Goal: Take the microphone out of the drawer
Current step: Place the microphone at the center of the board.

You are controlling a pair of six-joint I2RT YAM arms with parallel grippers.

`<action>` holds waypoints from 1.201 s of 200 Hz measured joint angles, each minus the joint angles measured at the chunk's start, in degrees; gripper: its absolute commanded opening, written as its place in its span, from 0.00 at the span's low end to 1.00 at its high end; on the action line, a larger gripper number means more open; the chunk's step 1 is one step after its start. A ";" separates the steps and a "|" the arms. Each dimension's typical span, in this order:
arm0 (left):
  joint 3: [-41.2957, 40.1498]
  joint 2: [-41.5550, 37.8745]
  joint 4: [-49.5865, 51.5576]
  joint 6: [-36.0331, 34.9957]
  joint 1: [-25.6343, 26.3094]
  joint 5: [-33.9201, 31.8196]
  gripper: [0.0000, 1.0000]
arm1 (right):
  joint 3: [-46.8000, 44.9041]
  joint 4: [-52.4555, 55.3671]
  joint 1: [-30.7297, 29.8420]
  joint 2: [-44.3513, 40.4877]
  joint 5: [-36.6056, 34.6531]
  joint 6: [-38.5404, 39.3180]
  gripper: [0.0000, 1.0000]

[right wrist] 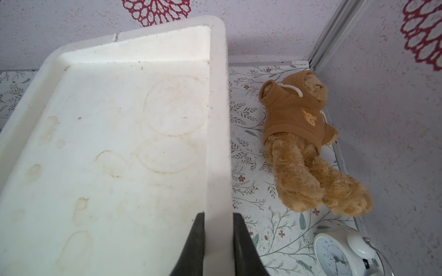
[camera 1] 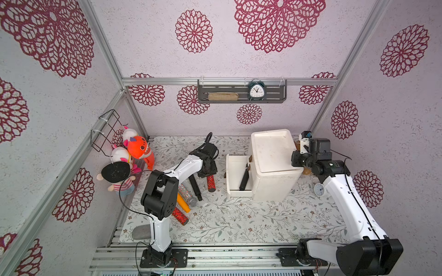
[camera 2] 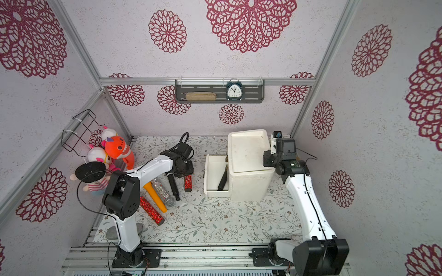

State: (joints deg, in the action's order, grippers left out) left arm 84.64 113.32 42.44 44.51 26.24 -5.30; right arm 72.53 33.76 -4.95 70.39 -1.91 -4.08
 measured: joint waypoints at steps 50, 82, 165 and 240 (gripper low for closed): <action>-1.49 3.32 0.72 0.96 0.00 -6.08 0.00 | 0.00 0.00 -0.09 0.00 -0.02 0.00 0.00; -2.51 3.34 0.92 2.23 0.00 -9.42 0.00 | 0.00 0.00 -0.13 0.00 -0.02 0.00 0.00; -3.37 3.45 2.78 3.80 -0.44 -14.29 0.30 | 0.00 0.00 -0.39 0.02 -0.07 0.00 0.00; -3.56 2.08 3.80 3.69 -0.48 -14.56 0.58 | 0.87 0.57 -0.81 0.55 -0.63 0.00 0.00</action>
State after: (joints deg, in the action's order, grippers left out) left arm 81.08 115.39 46.24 48.21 25.76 -19.86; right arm 73.41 34.33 -5.76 70.94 -2.55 -4.08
